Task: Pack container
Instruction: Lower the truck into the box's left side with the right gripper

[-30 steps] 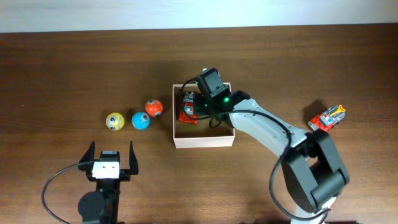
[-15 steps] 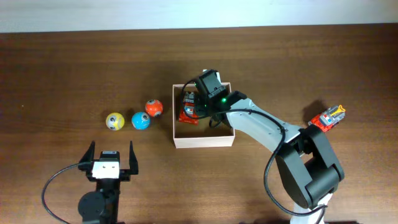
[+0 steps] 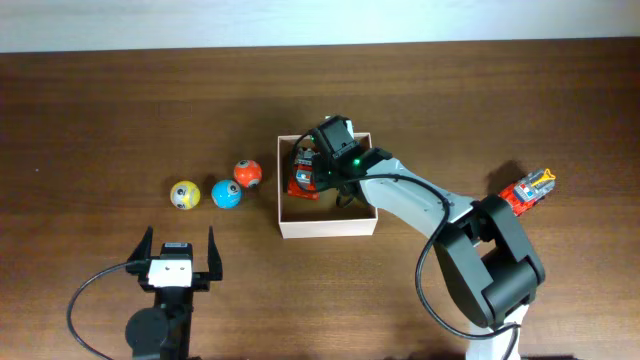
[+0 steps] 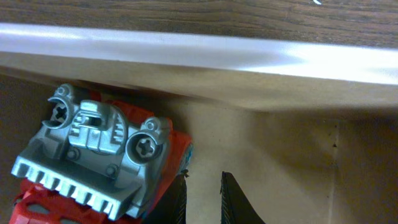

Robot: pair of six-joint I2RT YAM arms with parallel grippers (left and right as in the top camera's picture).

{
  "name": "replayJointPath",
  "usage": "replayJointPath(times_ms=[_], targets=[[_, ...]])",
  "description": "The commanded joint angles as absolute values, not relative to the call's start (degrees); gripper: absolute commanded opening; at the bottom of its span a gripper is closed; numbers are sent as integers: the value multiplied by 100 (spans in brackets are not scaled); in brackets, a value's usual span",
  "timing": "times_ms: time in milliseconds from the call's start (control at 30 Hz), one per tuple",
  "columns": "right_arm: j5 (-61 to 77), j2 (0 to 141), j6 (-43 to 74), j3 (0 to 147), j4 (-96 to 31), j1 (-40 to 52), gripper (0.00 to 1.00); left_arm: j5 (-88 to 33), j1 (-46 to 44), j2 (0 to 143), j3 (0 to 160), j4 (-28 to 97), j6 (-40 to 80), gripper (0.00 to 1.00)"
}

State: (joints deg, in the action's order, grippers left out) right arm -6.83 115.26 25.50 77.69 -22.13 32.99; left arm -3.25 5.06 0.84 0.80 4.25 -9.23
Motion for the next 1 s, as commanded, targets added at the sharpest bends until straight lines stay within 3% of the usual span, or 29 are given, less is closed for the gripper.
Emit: replayJointPath(times_ms=[0,567,967], targets=[[-548,11563,2545,7876,-2088,3291,14,-386,504,30,49,436,-996,99],[126,11563,2274,7876,-1890,3291,14,-386,504,30,49,436,-996,99],[244,11563,2952,7876,-2222,3293,14,-386,504,30,49,436,-996,99]])
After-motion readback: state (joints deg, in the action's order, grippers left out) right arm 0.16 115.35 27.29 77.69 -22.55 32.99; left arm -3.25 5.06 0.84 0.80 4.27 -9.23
